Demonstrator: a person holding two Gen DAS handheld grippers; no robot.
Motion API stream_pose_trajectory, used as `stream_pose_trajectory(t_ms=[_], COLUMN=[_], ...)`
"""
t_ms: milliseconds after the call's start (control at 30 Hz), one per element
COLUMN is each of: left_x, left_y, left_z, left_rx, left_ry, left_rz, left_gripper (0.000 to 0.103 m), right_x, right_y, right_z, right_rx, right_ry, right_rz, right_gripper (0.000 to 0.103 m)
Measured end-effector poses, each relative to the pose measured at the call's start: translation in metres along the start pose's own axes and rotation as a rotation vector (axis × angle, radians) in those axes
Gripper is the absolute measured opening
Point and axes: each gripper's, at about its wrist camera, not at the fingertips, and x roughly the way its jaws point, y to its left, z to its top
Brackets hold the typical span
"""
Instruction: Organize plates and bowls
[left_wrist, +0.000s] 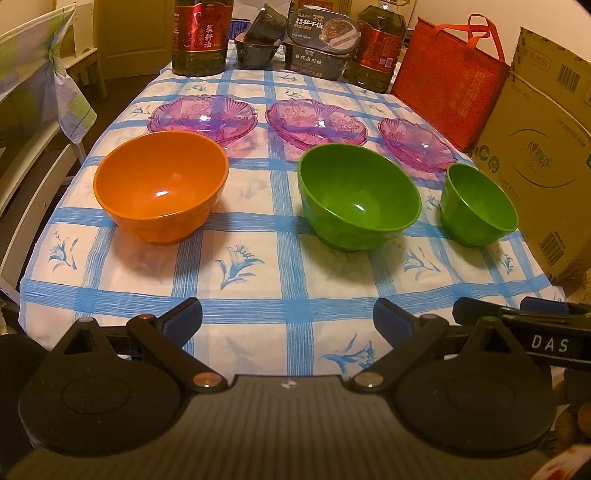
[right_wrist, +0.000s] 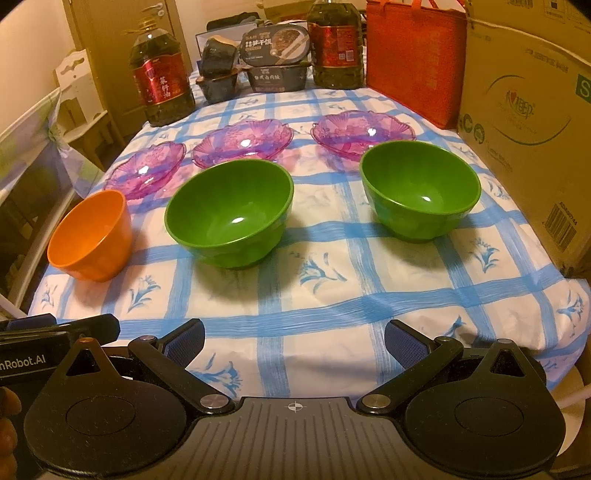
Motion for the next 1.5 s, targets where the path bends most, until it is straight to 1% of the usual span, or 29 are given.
stream_pose_trajectory(t_ms=[600,1500], left_x=[-0.0012,-0.0015], left_y=[0.0045,0.0069], left_z=[0.0,-0.0011], left_rx=[-0.01,-0.015], left_ry=[-0.002,-0.002], left_rz=[0.001,0.0], left_gripper=[0.098,0.098], right_x=[0.0001,0.0012], right_y=[0.0074,0.0073], right_z=[-0.0004,-0.001], right_rx=[-0.013,-0.012], right_ry=[0.004,0.006], right_rz=[0.002,0.001], right_gripper=[0.103,0.103])
